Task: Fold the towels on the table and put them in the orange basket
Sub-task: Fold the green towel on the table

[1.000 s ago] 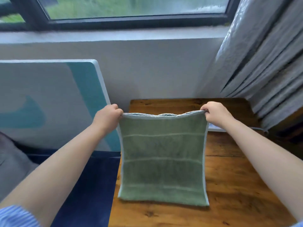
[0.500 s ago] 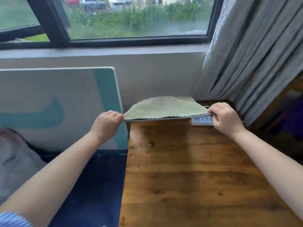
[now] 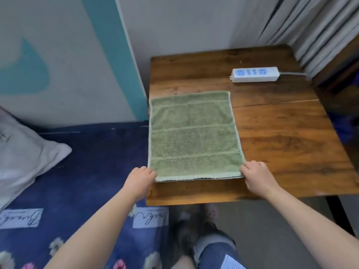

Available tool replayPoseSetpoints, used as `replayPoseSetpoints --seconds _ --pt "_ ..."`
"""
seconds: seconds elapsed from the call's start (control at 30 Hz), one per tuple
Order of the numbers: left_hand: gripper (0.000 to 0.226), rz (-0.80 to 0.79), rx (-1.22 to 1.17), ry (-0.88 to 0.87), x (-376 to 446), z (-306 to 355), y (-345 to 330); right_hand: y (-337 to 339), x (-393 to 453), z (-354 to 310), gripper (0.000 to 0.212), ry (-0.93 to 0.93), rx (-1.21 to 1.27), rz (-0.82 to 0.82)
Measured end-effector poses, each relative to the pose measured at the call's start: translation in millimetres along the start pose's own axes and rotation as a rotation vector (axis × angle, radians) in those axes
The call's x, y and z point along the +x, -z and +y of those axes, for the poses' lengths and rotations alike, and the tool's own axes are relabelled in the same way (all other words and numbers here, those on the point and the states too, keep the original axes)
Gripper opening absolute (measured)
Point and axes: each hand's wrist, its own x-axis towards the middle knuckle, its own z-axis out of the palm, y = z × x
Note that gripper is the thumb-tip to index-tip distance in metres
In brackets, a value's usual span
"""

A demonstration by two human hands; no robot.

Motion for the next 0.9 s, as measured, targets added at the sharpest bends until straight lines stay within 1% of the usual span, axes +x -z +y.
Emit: replayPoseSetpoints --seconds 0.07,0.13,0.17,0.2,0.23,0.3,0.37,0.43,0.47,0.5,0.57,0.63,0.67,0.7,0.73,0.77,0.83,0.9 --pt "0.029 -0.011 -0.005 0.016 -0.5 6.2 -11.2 -6.0 -4.2 -8.2 0.044 -0.024 -0.038 -0.023" --pt "0.033 0.002 -0.018 0.037 0.1 14.3 -15.1 -13.2 -4.2 -15.7 0.039 -0.050 -0.069 -0.115" --pt "0.034 0.063 -0.025 0.036 -1.5 19.1 -14.1 -17.5 -4.1 -18.1 0.037 -0.111 -0.064 -0.158" --pt "0.037 0.138 -0.041 0.020 -2.8 22.6 -13.7 -19.0 -4.4 -23.0 0.038 -0.132 -0.032 -0.217" --pt "0.042 0.189 -0.058 -0.035 -3.4 27.3 -15.8 -19.5 -4.9 -30.7 0.040 -0.129 0.031 -0.256" --pt "0.052 0.278 -0.117 -0.111 -2.0 38.3 -19.2 -20.1 -2.5 -47.4 0.047 -0.017 0.104 -0.215" --pt "0.057 0.338 -0.179 -0.145 5.0 49.4 -24.7 -21.0 9.6 -64.5 0.057 0.041 0.081 -0.209" --pt "0.055 0.348 -0.210 -0.147 12.2 60.9 -26.0 -32.7 18.6 -77.1 0.061 0.090 0.135 -0.259" --pt "0.055 0.319 -0.208 -0.143 13.6 64.7 -25.0 -40.2 21.5 -79.8 0.060 0.088 0.175 -0.321" --pt "0.056 0.287 -0.209 -0.136 13.4 67.3 -23.7 -48.2 22.7 -80.2 0.058 0.079 0.194 -0.346" --pt "0.054 0.277 -0.238 -0.122 11.3 69.3 -25.5 -60.0 18.7 -75.1 0.057 0.087 0.189 -0.356" --pt "0.042 0.281 -0.286 -0.122 9.6 65.6 -22.1 -60.2 10.0 -65.4 0.056 0.088 0.190 -0.404" --pt "0.031 0.304 -0.293 -0.123 11.1 62.4 -18.6 -54.9 6.8 -60.4 0.056 0.086 0.194 -0.420" --pt "0.019 0.326 -0.293 -0.129 14.4 59.1 -15.0 -45.9 5.2 -57.8 0.055 0.112 0.214 -0.374" --pt "0.016 0.307 -0.310 -0.133 20.5 55.0 -9.1 -34.9 8.3 -56.2 0.051 0.147 0.214 -0.276" --pt "0.022 0.252 -0.319 -0.135 29.7 50.1 -5.2 -25.6 16.1 -54.6 0.042 0.171 0.207 -0.192" --pt "0.029 0.232 -0.338 -0.089 54.1 39.6 6.3 -12.1 43.5 -46.6 0.027 0.200 0.258 -0.004" --pt "0.030 0.247 -0.353 0.006 82.1 30.1 27.6 3.8 82.4 -39.3 0.021 0.233 0.253 0.076"
